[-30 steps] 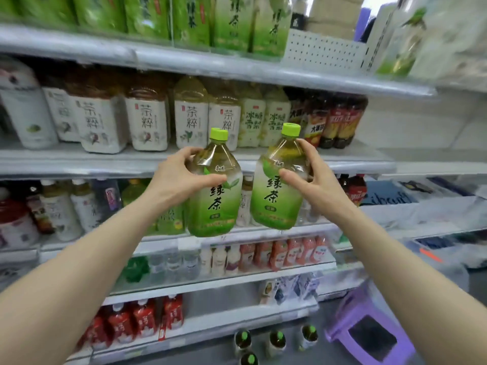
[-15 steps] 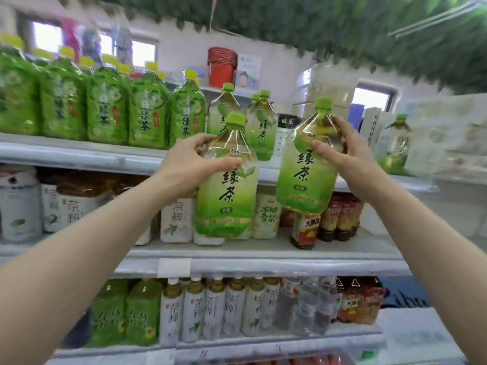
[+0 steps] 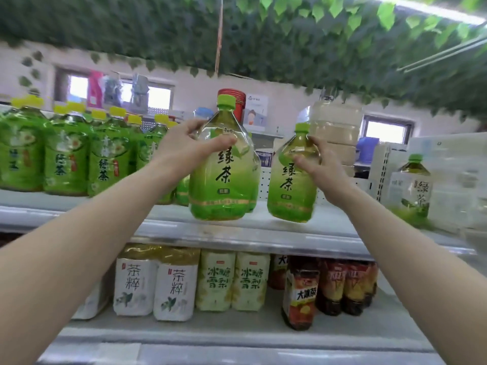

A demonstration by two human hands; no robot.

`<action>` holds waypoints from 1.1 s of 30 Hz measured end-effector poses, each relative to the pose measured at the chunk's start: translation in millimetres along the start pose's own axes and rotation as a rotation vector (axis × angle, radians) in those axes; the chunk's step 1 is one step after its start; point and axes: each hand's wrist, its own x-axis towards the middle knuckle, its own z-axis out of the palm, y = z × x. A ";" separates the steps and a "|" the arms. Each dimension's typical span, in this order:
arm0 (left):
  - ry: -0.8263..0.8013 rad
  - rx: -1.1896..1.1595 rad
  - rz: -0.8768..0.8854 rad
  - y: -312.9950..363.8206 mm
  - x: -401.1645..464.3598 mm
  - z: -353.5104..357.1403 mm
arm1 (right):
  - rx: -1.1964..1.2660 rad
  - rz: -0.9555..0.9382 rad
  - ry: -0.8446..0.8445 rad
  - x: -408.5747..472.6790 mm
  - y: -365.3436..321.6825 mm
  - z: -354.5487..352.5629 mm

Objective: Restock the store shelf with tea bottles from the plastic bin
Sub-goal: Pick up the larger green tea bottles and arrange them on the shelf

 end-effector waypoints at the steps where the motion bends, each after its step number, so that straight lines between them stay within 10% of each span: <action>1: 0.003 0.017 0.006 0.1 2.6 5.4 | -0.008 0.006 -0.001 3.9 9.8 2.6; 7: 0.011 0.086 -0.019 -10.9 20.0 26.8 | -0.011 -0.015 -0.021 15.5 37.0 10.4; 13: 0.030 0.094 -0.036 -26.5 29.1 40.6 | -0.566 -0.029 -0.104 24.7 46.9 -8.8; 28: 0.041 0.136 -0.082 -42.4 45.1 55.3 | -0.553 0.128 -0.179 86.3 89.0 40.2; 31: 0.034 0.121 -0.075 -40.3 45.1 61.1 | -0.750 -0.137 -0.015 71.0 70.0 43.9; 33: 0.027 0.125 -0.084 -39.3 46.1 64.9 | -0.441 -0.291 0.057 50.5 48.5 44.4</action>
